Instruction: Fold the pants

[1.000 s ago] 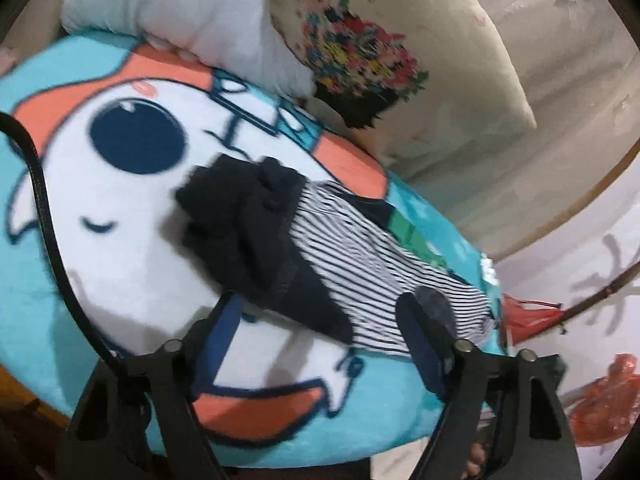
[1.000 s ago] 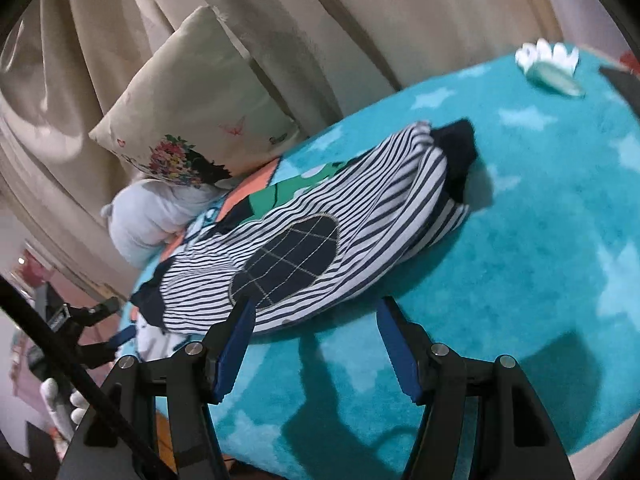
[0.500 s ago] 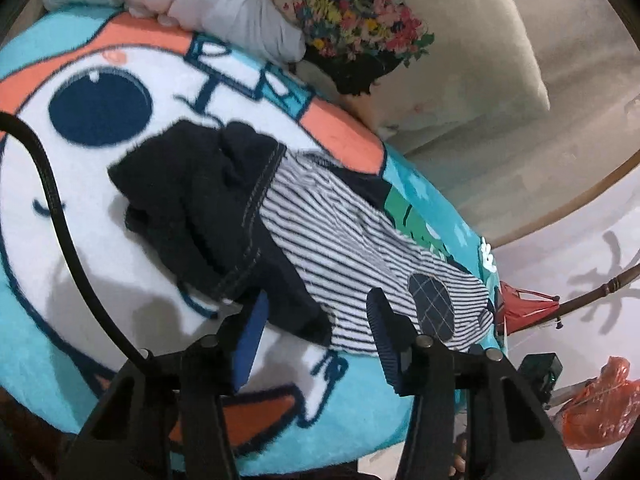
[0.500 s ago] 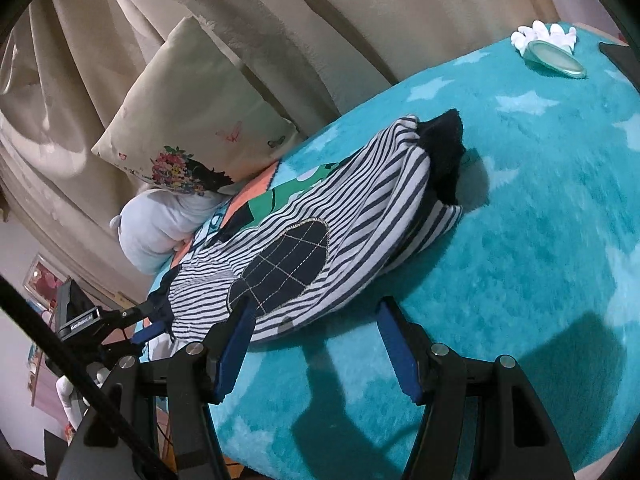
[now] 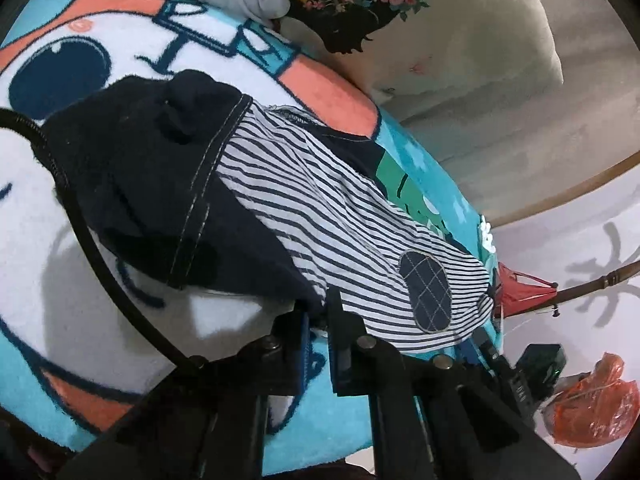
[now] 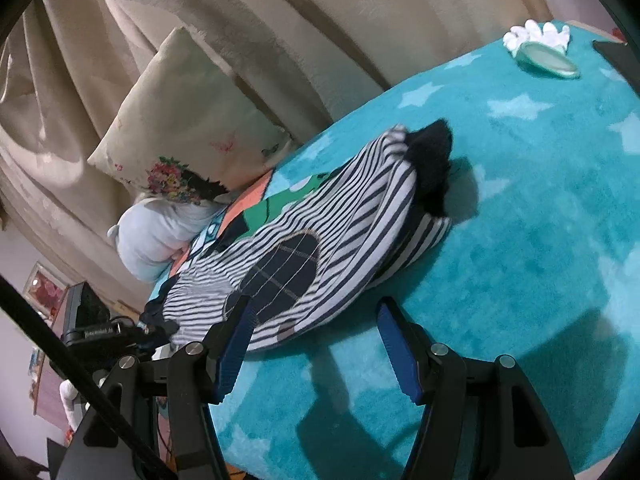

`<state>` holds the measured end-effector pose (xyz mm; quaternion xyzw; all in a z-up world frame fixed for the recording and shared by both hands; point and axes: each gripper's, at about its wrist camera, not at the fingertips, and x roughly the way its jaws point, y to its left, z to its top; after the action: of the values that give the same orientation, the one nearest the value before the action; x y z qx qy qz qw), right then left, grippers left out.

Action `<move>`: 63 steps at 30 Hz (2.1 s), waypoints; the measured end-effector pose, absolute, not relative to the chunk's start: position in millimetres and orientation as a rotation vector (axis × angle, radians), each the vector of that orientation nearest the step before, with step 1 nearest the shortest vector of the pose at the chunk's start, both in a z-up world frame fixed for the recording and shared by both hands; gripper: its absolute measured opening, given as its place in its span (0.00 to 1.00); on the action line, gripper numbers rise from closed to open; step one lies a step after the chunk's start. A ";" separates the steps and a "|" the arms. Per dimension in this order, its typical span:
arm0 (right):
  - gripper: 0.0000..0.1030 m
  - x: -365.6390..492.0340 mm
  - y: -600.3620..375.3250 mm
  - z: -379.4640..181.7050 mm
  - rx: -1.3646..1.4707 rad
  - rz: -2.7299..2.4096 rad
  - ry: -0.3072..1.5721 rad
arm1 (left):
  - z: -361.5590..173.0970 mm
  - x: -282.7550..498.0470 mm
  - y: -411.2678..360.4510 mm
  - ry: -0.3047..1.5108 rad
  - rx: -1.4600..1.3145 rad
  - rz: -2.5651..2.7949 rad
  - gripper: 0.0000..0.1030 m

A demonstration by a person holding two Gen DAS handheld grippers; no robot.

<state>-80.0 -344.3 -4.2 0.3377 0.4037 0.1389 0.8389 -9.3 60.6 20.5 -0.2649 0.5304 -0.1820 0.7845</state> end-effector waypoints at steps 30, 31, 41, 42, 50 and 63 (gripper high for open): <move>0.05 -20.4 -325.5 86.3 0.393 0.236 0.711 | 95.5 35.9 67.6 0.948 -0.467 -0.382 0.06; 0.05 -12.3 -324.3 87.4 0.387 0.242 0.712 | 96.0 45.8 64.9 0.951 -0.452 -0.373 0.06; 0.05 108.6 -306.8 57.4 0.314 0.196 0.810 | 86.3 140.7 37.7 0.940 -0.277 -0.269 0.07; 0.05 120.0 -305.5 50.9 0.309 0.186 0.828 | 80.9 147.3 36.9 0.950 -0.267 -0.258 0.07; 0.13 180.8 -315.6 -1.9 0.339 0.083 0.949 | 71.4 141.9 47.6 0.976 -0.307 -0.335 0.36; 0.59 43.0 -364.0 40.1 0.424 0.127 0.851 | 70.5 37.1 133.1 0.946 -0.339 -0.168 0.67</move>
<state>43.0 -364.0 40.1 0.2042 0.4095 0.0610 0.8871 37.1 133.1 70.5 -0.1624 0.4530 -0.0806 0.8729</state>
